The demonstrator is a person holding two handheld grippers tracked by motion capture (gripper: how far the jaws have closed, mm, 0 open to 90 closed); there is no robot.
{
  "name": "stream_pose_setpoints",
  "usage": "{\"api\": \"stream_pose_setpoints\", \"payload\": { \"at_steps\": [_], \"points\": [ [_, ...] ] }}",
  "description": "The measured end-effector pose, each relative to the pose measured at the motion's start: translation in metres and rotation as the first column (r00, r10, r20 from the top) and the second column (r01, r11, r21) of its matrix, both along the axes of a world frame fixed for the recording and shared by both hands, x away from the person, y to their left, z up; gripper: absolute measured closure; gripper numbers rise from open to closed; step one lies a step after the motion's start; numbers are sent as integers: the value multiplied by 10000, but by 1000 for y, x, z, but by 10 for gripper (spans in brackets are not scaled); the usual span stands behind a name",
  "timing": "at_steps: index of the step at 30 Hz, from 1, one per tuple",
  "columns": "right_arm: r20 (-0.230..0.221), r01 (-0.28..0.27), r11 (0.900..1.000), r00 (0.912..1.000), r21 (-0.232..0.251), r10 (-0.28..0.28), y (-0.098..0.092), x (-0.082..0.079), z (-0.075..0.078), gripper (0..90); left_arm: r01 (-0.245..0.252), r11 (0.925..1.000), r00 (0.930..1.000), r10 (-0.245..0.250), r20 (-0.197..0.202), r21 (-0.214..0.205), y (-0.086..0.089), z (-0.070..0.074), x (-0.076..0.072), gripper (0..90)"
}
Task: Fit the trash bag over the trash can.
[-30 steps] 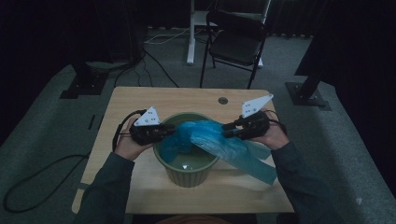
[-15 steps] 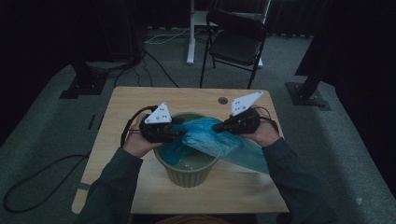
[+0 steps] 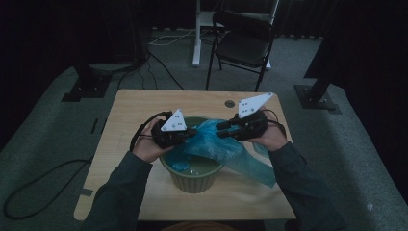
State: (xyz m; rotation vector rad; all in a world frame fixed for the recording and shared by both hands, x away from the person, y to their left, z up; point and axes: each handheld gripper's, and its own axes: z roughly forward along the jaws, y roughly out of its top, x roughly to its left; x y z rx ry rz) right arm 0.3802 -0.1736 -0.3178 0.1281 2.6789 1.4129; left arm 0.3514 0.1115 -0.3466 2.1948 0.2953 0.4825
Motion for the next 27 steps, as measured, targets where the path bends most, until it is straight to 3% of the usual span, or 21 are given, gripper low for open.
{"api": "stream_pose_setpoints", "payload": {
  "at_steps": [4, 9, 12, 13, 16, 19, 22, 27],
  "points": [
    [-110, 541, 9975, 9985, 461, -536, -23, -4, 0, 625, -216, 9997, 9997, 215, -66, -127, 11, -2, -2, 894],
    [-295, 1141, 9909, 9932, 716, -1123, -48, -8, -4, 640, -510, 9985, 9986, 506, -174, -193, 25, -6, -5, 893],
    [-381, 1151, 9908, 9929, 716, -1126, -53, -10, -7, 676, -721, 9972, 9971, 716, -269, -189, 31, -8, -4, 892],
    [-536, 1105, 9926, 9927, 512, -1078, -53, -12, -12, 725, -784, 9967, 9966, 778, -281, -198, 33, -9, -4, 890],
    [-610, 968, 9946, 9937, 385, -943, -47, -12, -16, 734, -834, 9963, 9961, 828, -312, -191, 35, -10, -3, 879],
    [-649, 767, 9962, 9951, 409, -739, -36, -12, -15, 711, -865, 9961, 9959, 859, -277, -190, 33, -9, -4, 830],
    [-584, 538, 9979, 9970, 362, -516, -24, -12, -12, 675, -856, 9953, 9962, 847, -199, -454, 33, -5, -6, 739],
    [-474, 357, 9990, 9983, 251, -344, -7, -12, -9, 656, -128, 9938, 9997, 106, -205, -1109, 28, 9, -10, 637]
  ]
}}
